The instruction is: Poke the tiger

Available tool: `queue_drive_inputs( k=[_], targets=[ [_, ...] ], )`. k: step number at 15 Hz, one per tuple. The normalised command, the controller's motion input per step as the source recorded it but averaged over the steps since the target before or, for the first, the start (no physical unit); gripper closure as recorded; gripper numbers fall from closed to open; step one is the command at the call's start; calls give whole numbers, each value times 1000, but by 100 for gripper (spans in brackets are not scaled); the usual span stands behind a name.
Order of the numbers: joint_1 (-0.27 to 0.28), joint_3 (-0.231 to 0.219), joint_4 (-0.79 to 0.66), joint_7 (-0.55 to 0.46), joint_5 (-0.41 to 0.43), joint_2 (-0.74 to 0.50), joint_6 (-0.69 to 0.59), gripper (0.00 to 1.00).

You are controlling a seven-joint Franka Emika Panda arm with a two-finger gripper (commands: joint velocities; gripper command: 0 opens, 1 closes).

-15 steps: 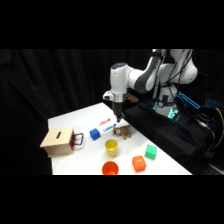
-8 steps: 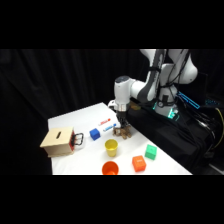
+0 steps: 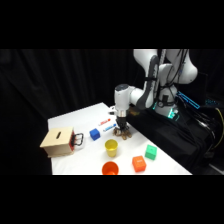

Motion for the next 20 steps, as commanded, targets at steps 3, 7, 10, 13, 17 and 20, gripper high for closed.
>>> queue_drive_inputs(
  k=[3, 7, 10, 13, 17, 20],
  targets=[
    [75, -54, 12, -77, 8, 80, -23, 95],
    [172, -143, -74, 59, -118, -250, -249, 96],
    [84, -46, -39, 55, -101, -401, -414, 96],
    [19, 6, 63, 59, -95, -457, -495, 96],
    [-28, 52, 138, 77, -96, -450, -487, 96],
    [-49, 94, 162, 76, -52, -368, -460, 63]
  ],
)
